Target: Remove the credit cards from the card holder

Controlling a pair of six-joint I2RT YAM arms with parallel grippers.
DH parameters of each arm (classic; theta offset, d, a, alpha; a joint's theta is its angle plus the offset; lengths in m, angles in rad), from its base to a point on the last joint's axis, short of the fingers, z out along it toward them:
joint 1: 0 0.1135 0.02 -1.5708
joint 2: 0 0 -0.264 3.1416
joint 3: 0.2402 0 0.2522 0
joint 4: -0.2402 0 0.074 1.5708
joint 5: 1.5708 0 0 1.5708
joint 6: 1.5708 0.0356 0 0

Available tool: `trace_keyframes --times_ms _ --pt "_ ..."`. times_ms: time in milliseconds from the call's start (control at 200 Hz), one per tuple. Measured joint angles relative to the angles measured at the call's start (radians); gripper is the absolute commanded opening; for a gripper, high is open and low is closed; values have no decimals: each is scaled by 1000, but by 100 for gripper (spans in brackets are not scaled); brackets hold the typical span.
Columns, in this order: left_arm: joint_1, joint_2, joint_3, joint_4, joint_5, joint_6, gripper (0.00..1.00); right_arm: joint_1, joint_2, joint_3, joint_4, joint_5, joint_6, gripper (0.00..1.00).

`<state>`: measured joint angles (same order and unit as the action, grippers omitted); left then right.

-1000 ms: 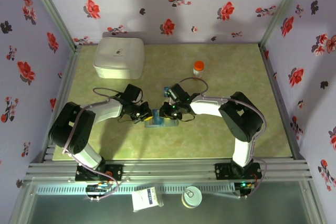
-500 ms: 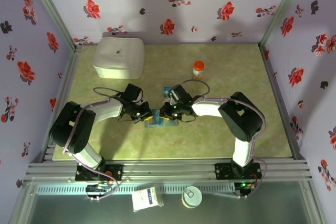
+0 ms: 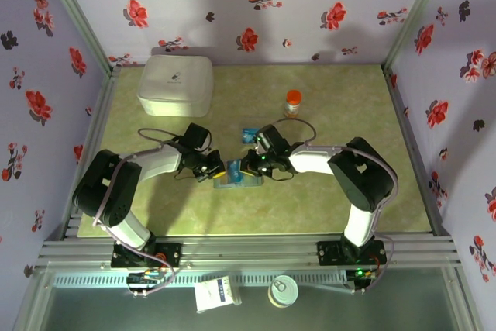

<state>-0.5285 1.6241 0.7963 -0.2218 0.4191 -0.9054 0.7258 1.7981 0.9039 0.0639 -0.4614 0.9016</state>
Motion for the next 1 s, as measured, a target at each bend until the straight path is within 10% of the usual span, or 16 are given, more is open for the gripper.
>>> trace_keyframes --times_ms 635,1000 --pt "0 0 2 -3 0 0 4 -34 -115 25 -202 53 -137 3" --pt "0 -34 2 -3 0 0 6 -45 -147 187 -473 135 -506 0"
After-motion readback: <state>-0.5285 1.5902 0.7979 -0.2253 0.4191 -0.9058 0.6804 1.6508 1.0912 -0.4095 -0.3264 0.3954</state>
